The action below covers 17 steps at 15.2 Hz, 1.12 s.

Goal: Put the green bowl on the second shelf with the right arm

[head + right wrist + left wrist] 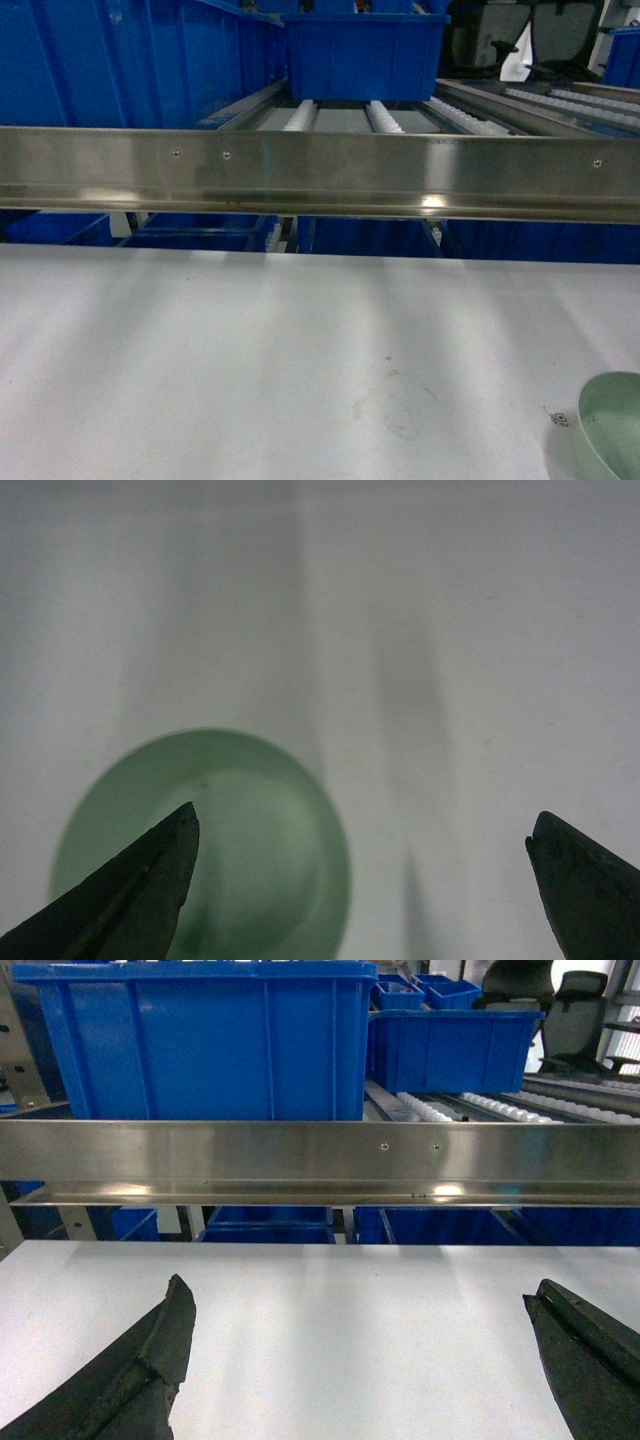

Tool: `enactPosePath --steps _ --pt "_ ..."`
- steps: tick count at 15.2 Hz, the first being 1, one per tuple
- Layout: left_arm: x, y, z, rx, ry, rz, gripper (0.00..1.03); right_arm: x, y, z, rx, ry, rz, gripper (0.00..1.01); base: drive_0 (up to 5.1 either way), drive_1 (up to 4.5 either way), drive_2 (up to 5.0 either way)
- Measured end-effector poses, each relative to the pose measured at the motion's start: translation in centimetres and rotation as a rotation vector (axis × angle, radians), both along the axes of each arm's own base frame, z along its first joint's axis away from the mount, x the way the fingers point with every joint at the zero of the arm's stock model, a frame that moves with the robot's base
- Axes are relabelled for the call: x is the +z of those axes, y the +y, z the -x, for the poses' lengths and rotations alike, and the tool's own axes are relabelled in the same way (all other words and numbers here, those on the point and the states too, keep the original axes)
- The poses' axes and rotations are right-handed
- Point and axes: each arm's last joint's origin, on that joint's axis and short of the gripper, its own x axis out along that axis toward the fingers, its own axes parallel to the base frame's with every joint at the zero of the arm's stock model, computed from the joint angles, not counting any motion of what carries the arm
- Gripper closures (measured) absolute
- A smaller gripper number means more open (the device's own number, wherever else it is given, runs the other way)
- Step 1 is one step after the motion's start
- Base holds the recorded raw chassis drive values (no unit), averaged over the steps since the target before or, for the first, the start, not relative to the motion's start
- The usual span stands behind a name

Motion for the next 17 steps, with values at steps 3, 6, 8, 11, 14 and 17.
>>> enactPosePath --steps 3,6,8,11,14,17 --pt "0.0 0.0 0.0 0.0 0.0 0.0 0.05 -2.3 -2.0 -2.1 0.015 0.102 -0.034 0.03 0.0 0.0 0.0" --pt "0.0 0.0 0.0 0.0 0.0 0.0 0.05 -4.7 -1.6 -1.6 0.038 0.177 -0.066 0.03 0.0 0.0 0.0" --pt "0.0 0.0 0.0 0.0 0.0 0.0 0.05 -5.6 -1.4 -1.7 0.043 0.193 -0.071 0.03 0.0 0.0 0.0" --pt "0.0 0.0 0.0 0.0 0.0 0.0 0.05 -7.5 -1.1 -1.3 0.061 0.233 -0.085 0.32 0.0 0.0 0.0" --pt "0.0 0.0 0.0 0.0 0.001 0.0 0.05 -8.0 -0.9 -1.1 0.075 0.202 -0.078 0.65 0.0 0.0 0.0" --pt "0.0 0.0 0.0 0.0 0.0 0.0 0.05 -6.9 0.8 0.7 0.115 0.122 -0.062 0.97 0.0 0.0 0.0"
